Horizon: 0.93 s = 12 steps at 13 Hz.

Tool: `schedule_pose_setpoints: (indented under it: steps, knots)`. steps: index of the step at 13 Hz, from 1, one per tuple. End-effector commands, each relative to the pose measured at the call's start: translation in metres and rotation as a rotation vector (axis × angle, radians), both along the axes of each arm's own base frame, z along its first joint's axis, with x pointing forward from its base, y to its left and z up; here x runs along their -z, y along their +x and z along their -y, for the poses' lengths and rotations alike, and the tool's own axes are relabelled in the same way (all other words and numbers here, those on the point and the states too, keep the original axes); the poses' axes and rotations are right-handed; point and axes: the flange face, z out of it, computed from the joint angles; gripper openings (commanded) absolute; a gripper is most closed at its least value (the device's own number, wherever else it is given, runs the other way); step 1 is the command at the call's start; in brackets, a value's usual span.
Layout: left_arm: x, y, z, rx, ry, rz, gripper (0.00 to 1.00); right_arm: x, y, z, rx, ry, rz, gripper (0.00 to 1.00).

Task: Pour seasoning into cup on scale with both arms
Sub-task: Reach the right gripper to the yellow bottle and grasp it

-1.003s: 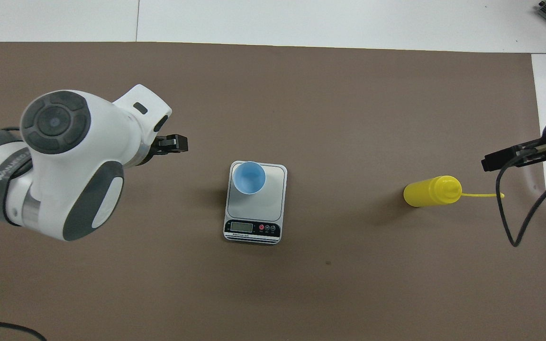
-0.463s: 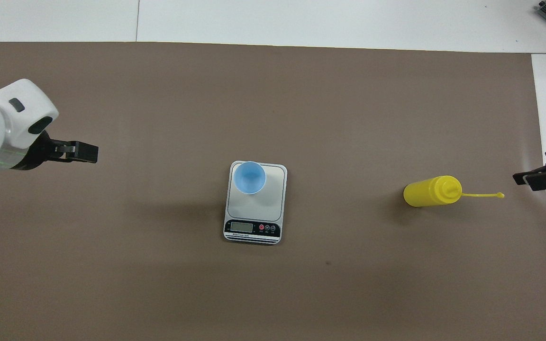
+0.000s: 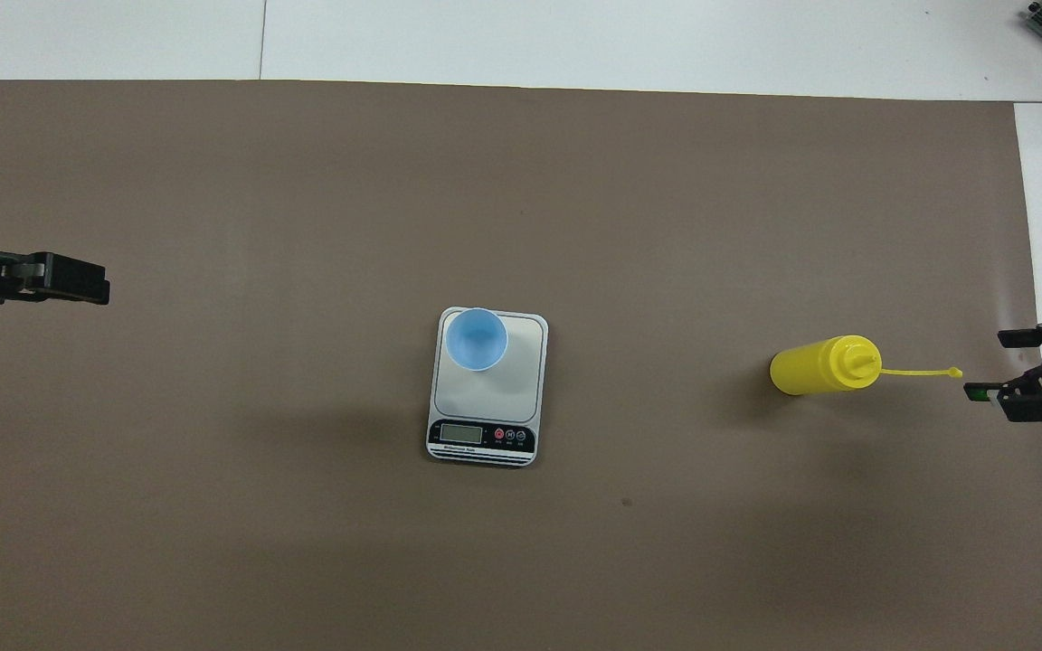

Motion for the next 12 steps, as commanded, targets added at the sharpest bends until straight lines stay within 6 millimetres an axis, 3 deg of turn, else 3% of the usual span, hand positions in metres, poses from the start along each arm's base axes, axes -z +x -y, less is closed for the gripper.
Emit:
schedule_pose_setpoints:
  steps: [1,3,5,7,9,11,12]
  knots:
    - [-0.012,0.011,-0.008,0.02,-0.014,-0.015,1.0,0.039,-0.022,-0.008,-0.082,0.068,0.103,1.0]
    - [-0.015,0.008,-0.008,0.025,-0.008,-0.036,1.0,0.071,-0.029,-0.018,-0.11,0.153,0.15,1.0]
    - [-0.02,0.004,-0.009,0.033,0.032,-0.065,1.0,0.089,-0.033,-0.025,-0.147,0.175,0.196,1.0]
    - [-0.02,0.005,-0.007,0.035,0.026,-0.042,1.0,0.105,-0.027,-0.052,-0.16,0.236,0.232,1.0]
    - [-0.015,0.002,-0.001,0.042,0.015,-0.059,1.0,0.114,-0.025,-0.07,-0.156,0.258,0.241,1.0]
    - [-0.008,-0.003,0.004,0.054,0.013,-0.069,1.0,0.12,-0.021,-0.071,-0.154,0.238,0.287,1.0]
    - [-0.008,-0.003,0.005,0.056,0.012,-0.063,1.0,0.12,-0.015,-0.082,-0.154,0.246,0.316,1.0]
